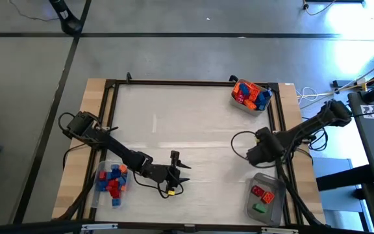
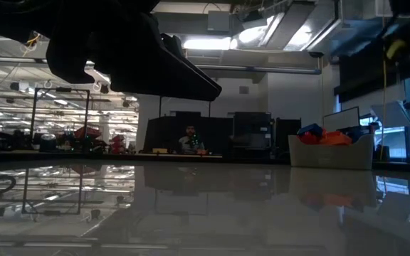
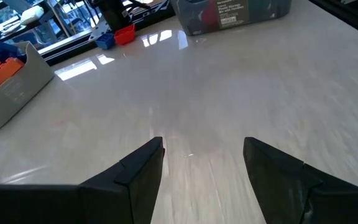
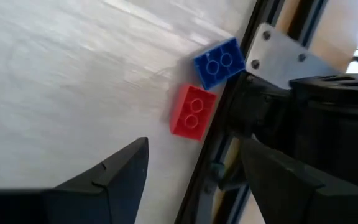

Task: Sort blocks by size
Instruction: Put the orange game piece into the black bin

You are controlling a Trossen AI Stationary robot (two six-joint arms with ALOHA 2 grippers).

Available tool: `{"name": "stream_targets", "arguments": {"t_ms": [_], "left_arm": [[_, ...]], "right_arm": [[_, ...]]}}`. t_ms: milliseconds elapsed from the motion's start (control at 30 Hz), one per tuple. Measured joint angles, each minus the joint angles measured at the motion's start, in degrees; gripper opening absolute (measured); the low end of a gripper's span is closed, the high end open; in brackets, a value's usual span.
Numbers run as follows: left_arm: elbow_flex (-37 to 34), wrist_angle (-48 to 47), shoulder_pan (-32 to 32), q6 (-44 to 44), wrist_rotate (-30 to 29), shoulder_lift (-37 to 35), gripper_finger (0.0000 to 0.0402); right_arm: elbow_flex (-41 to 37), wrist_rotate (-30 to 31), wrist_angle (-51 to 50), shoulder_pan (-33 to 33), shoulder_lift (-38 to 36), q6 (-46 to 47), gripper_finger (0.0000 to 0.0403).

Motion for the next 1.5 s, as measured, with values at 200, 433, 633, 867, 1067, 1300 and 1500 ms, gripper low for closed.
{"name": "stream_targets", "arguments": {"t_ms": [200, 433, 633, 867, 1067, 1300, 1500], "left_arm": [[0.0, 0.0, 0.0, 0.2, 0.0, 0.0, 0.0210], [0.0, 0.1, 0.0, 0.2, 0.0, 0.0, 0.0210], [0.0, 0.2, 0.0, 0.3, 0.0, 0.0, 0.0210], [0.0, 0.4, 0.1, 0.5, 0.0, 0.0, 0.0210], [0.0, 0.4, 0.1, 0.4, 0.0, 0.0, 0.0210], [0.0, 0.3, 0.1, 0.3, 0.0, 0.0, 0.0210], [0.0, 0.1, 0.1, 0.3, 0.0, 0.0, 0.0210]], "right_arm": [[-9.6, -2.0, 7.8, -2.4, -4.2, 0.0, 0.0257], [-10.8, -1.9, 10.0, -2.7, -3.6, 0.0, 0.0257], [-10.8, -2.2, 10.5, -2.7, -3.6, 1.6, 0.0257], [-10.2, -4.8, 11.9, -2.7, 1.0, 0.5, 0.0257], [-10.0, -8.0, 19.2, -3.4, 9.0, -1.9, 0.0257], [-12.1, -6.1, 18.9, -5.9, 11.2, -1.2, 0.0257], [-15.9, -5.6, 23.9, -7.8, 10.9, -1.4, 0.0257]]}}
